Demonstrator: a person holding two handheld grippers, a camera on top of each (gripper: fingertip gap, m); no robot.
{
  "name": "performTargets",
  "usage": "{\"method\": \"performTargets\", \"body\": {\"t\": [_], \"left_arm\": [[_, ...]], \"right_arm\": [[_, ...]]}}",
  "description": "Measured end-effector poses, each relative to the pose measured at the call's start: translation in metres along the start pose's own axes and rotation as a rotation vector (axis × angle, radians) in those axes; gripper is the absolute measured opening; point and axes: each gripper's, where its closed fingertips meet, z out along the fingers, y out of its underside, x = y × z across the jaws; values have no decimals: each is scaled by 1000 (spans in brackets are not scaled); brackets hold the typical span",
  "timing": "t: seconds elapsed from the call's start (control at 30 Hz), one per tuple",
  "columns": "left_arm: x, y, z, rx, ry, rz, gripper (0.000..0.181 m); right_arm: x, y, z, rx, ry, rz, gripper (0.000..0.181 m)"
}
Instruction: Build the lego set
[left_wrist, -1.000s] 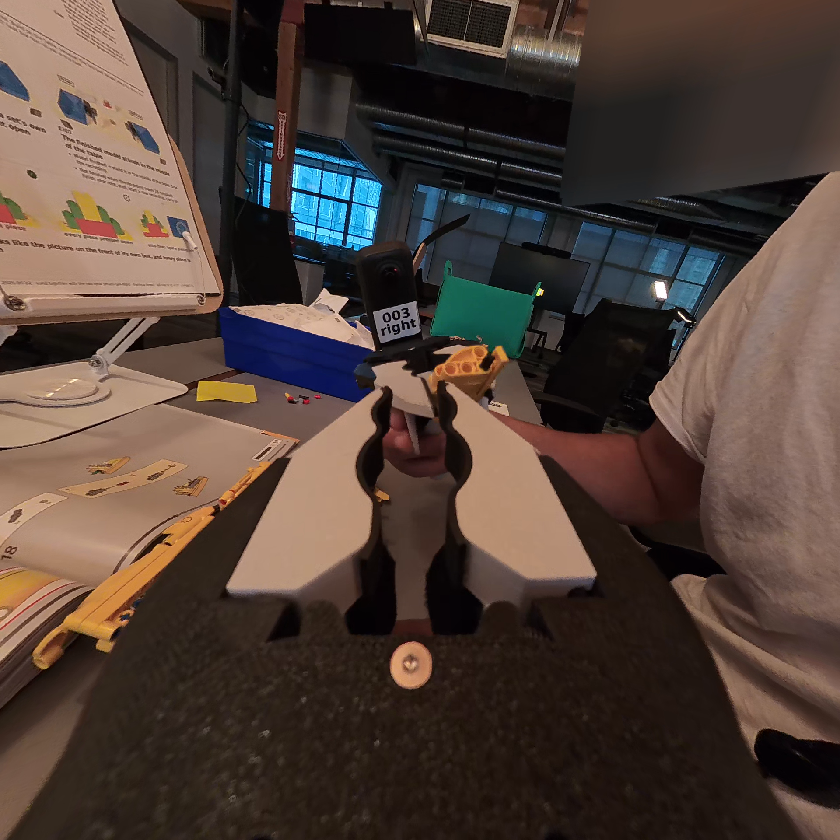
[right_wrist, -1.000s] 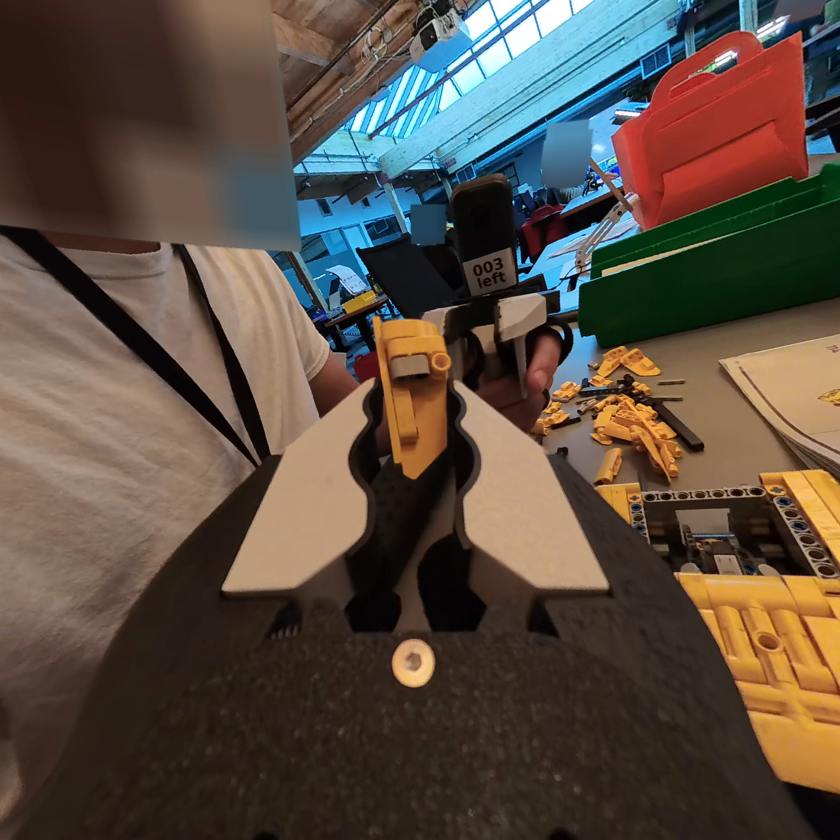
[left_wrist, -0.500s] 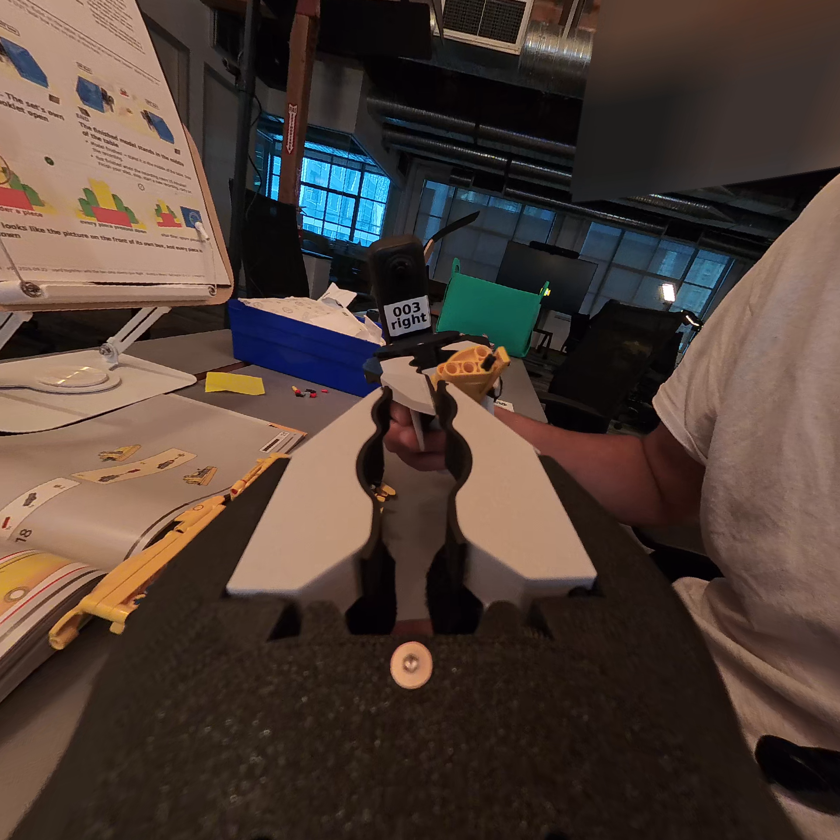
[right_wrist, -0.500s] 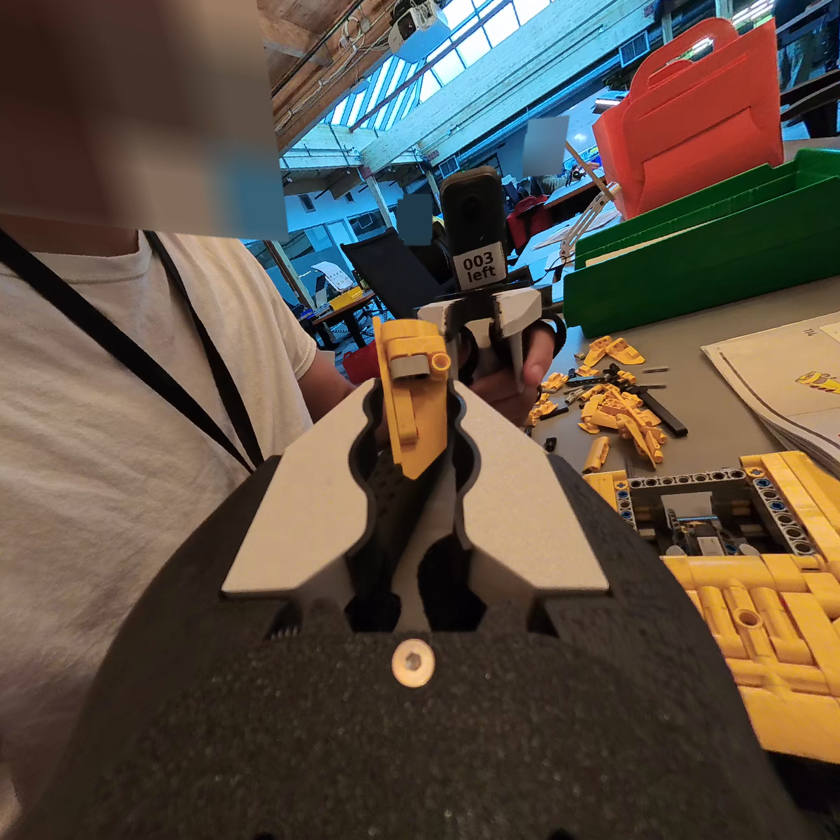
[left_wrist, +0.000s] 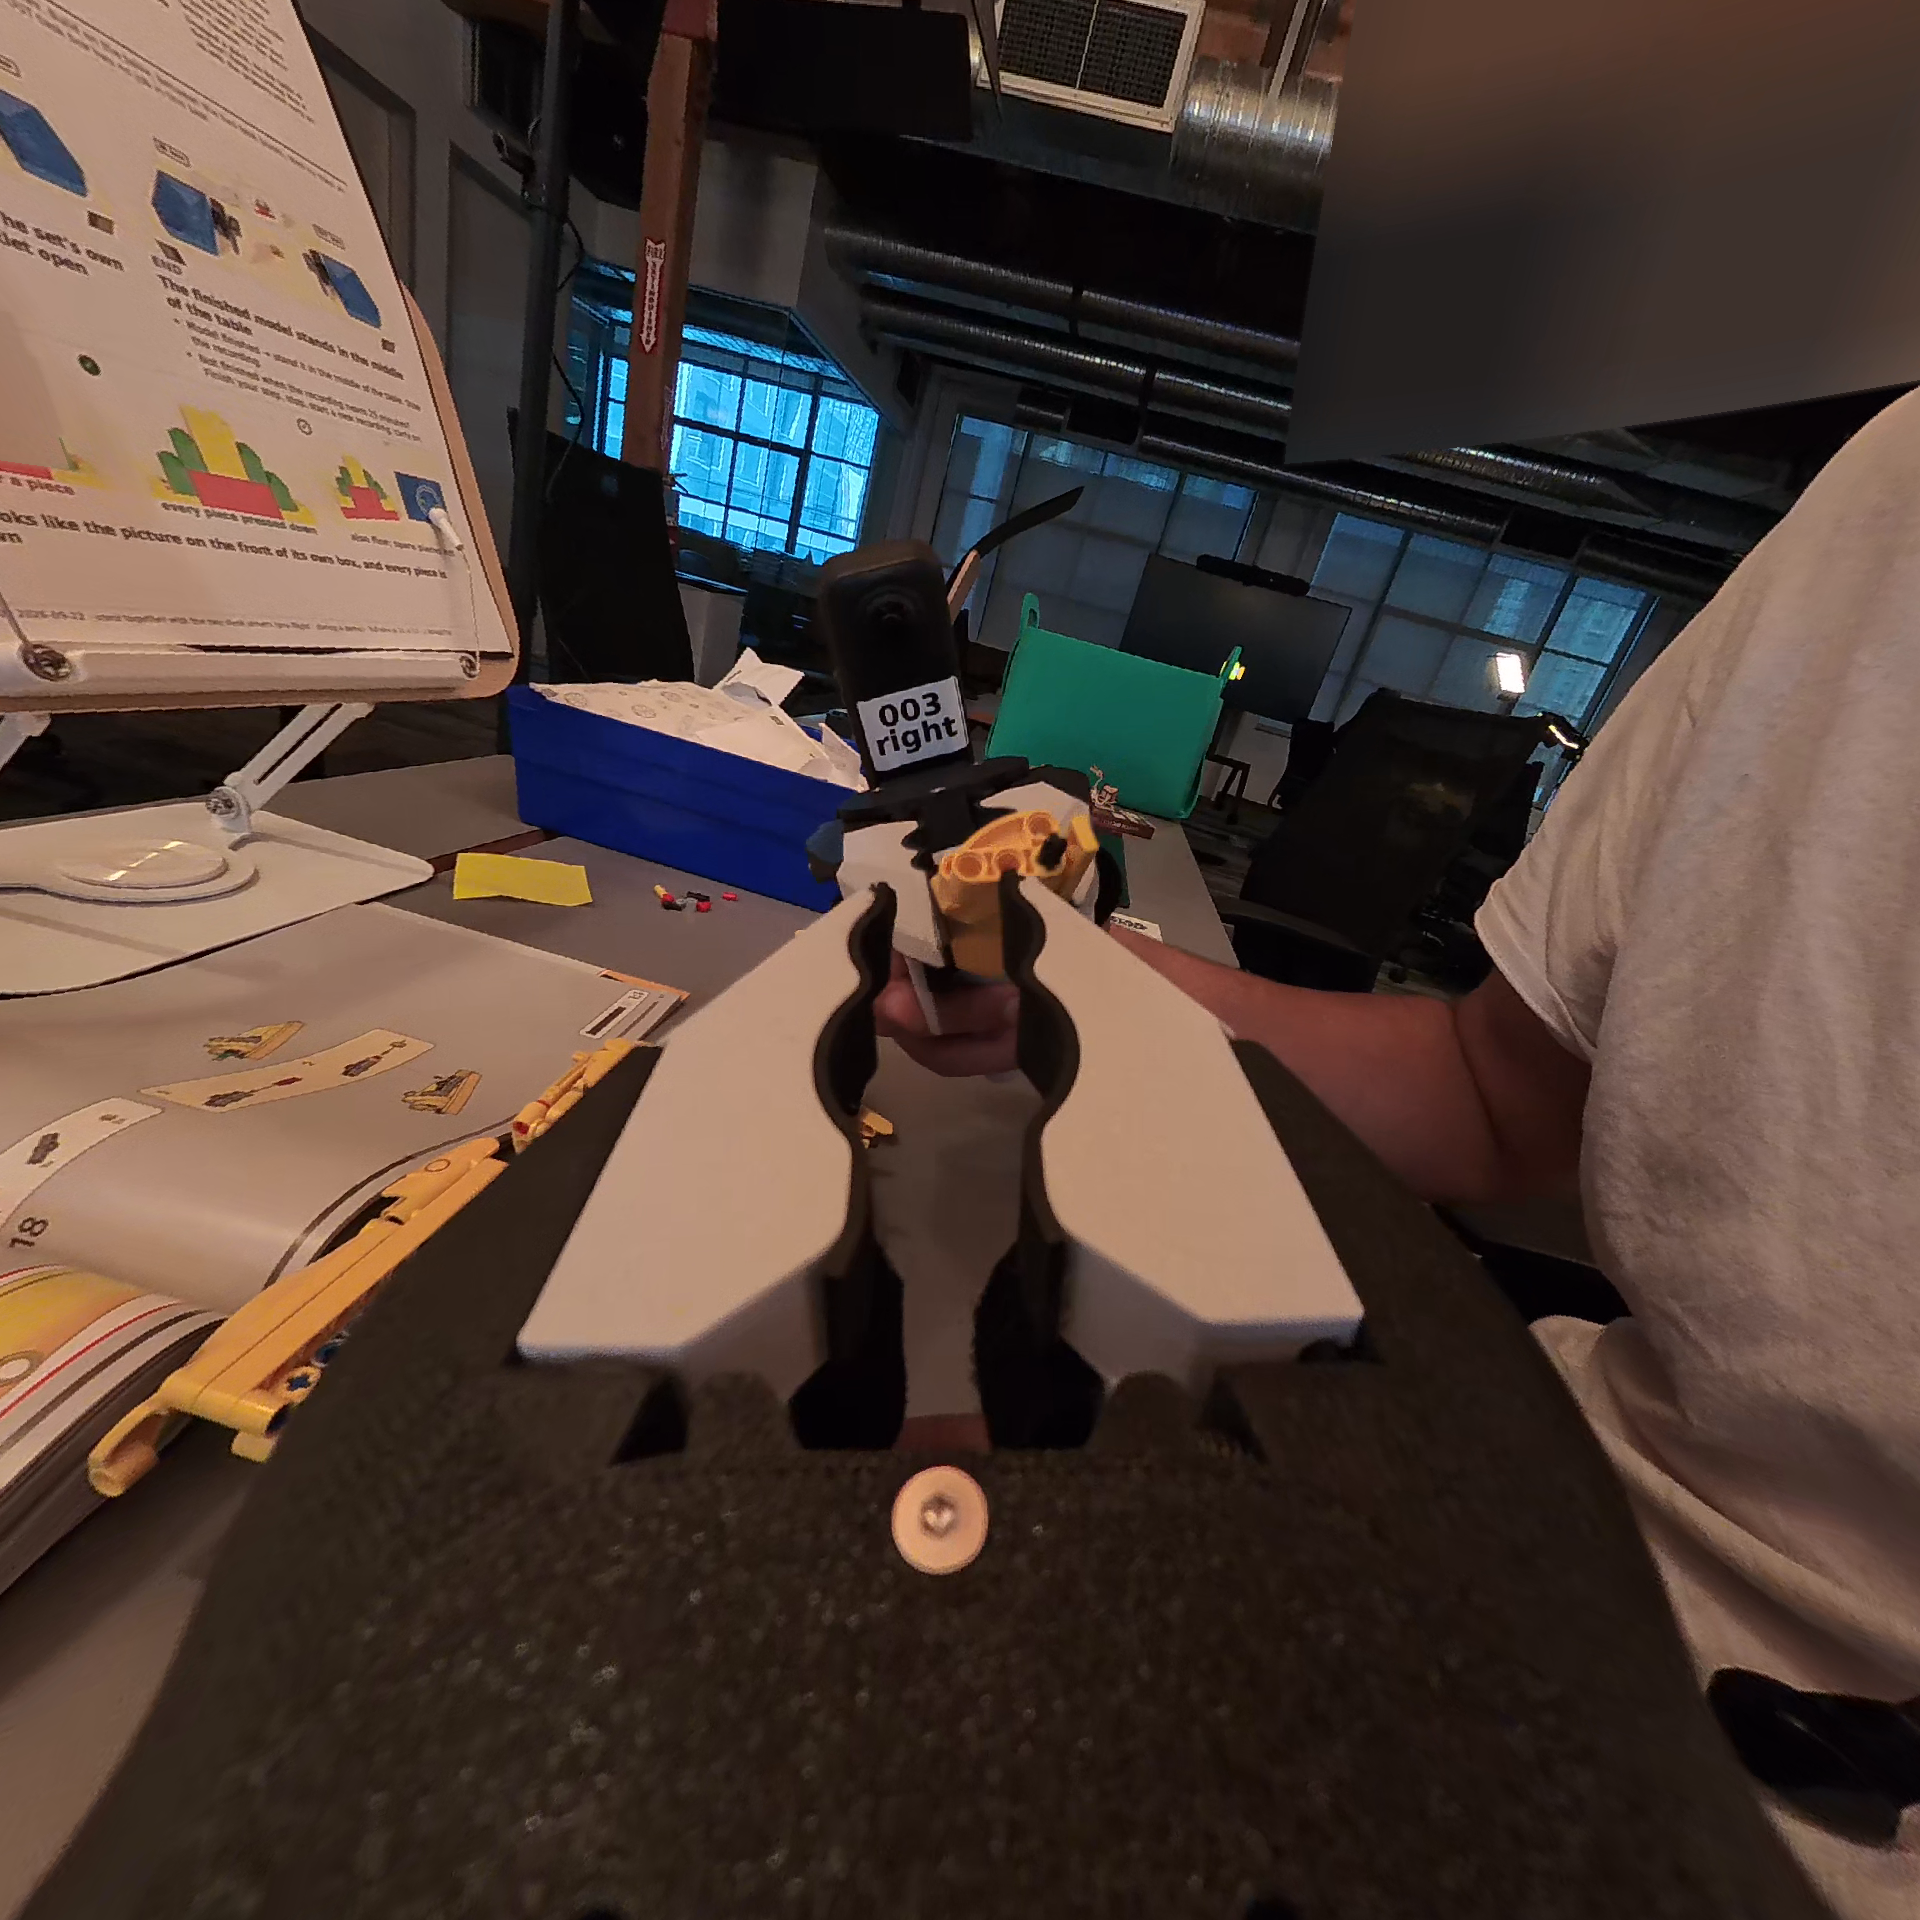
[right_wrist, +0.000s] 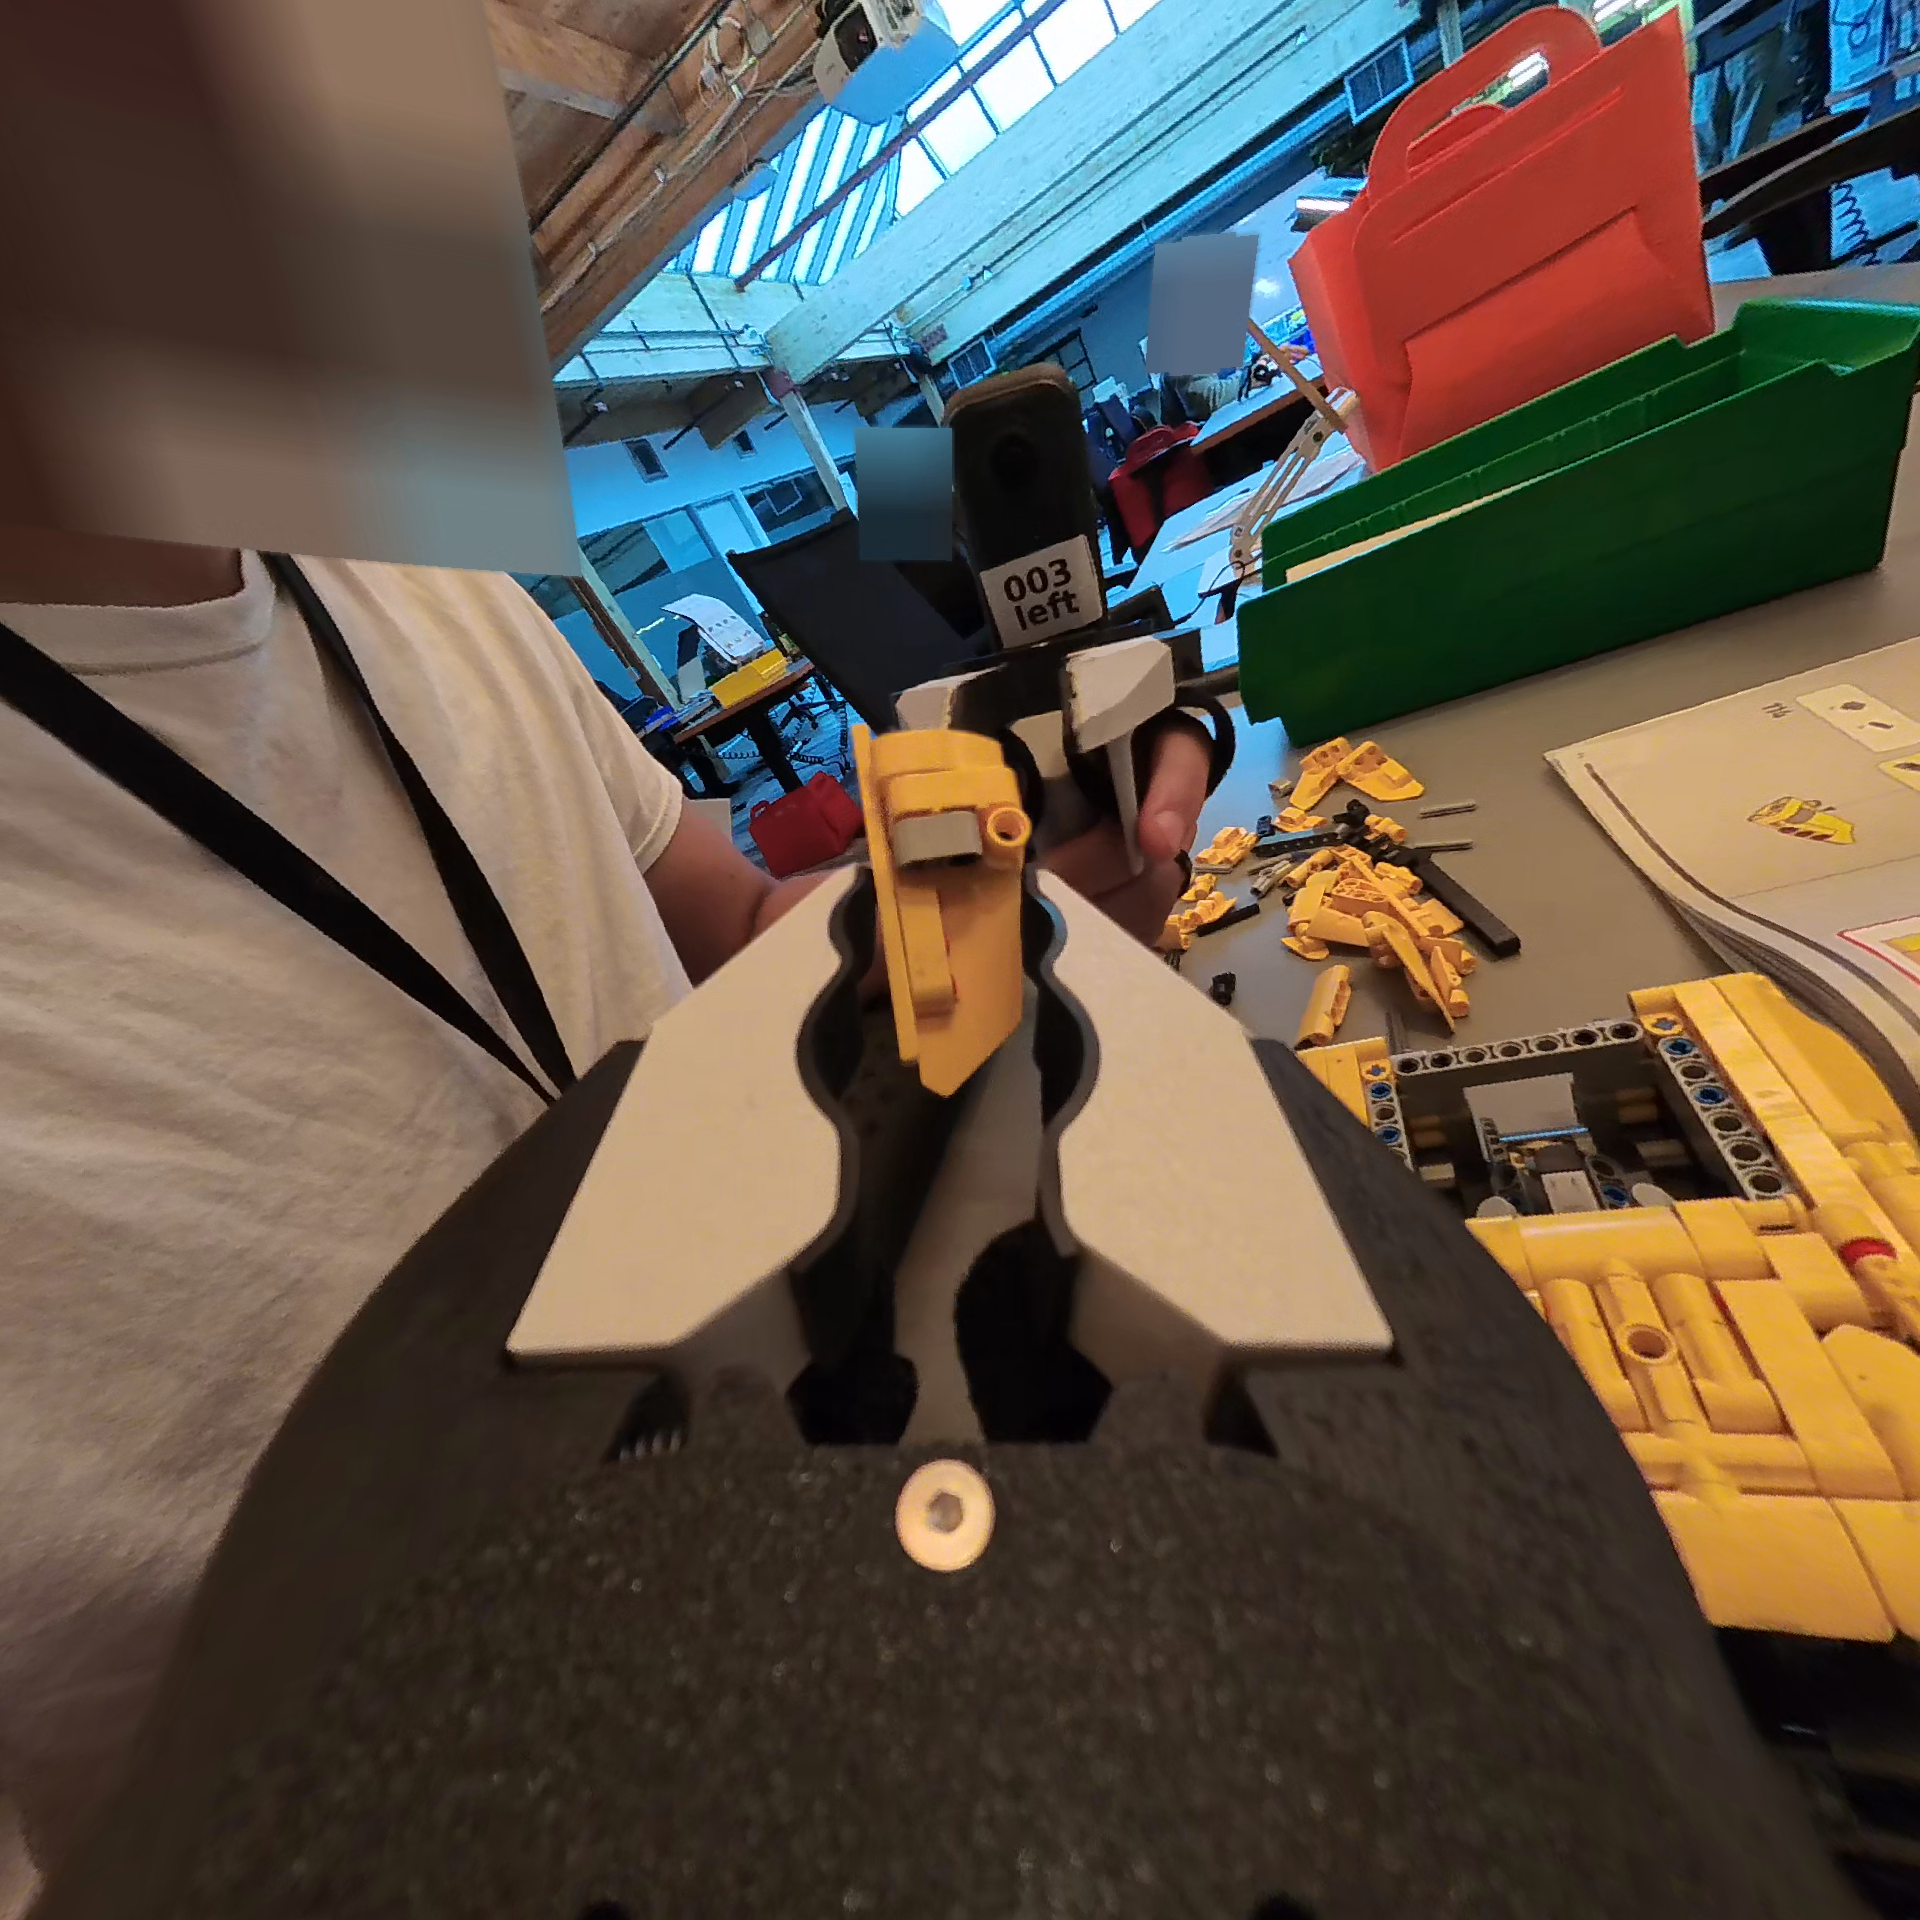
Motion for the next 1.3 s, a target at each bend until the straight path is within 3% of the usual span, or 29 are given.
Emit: {"method": "performTargets", "body": {"t": [0.2, 0.3, 0.47, 0.6, 0.77, 0.9, 1.07, 1.2, 1.3], "left_arm": [[-1, -1, -1, 1, -5, 1, 20], [-4, 0, -1, -6, -18, 6, 20], [-47, 16, -14, -98, -197, 6, 20], [-75, 18, -27, -102, -302, -77, 20], [-65, 23, -20, -121, -261, -54, 20], [-48, 25, -8, -95, -151, -188, 20], [-42, 29, 1, -78, -92, -297, 24], [-40, 36, 1, -143, -116, -183, 16], [-38, 40, 2, -191, -146, -27, 16]], "right_arm": [[4, 2, 1, -13, 32, -9, 26], [14, -1, -1, -15, 127, -70, 25], [54, -6, -20, -119, 546, -379, 26], [75, 8, -31, -362, 790, -594, 25], [74, 9, -28, -444, 859, -716, 26], [72, 5, -25, -533, 932, -997, 26], [67, 4, -13, -555, 902, -1206, 26], [66, -1, -10, -569, 953, -1445, 26], [69, 5, -13, -542, 981, -1327, 26]]}}
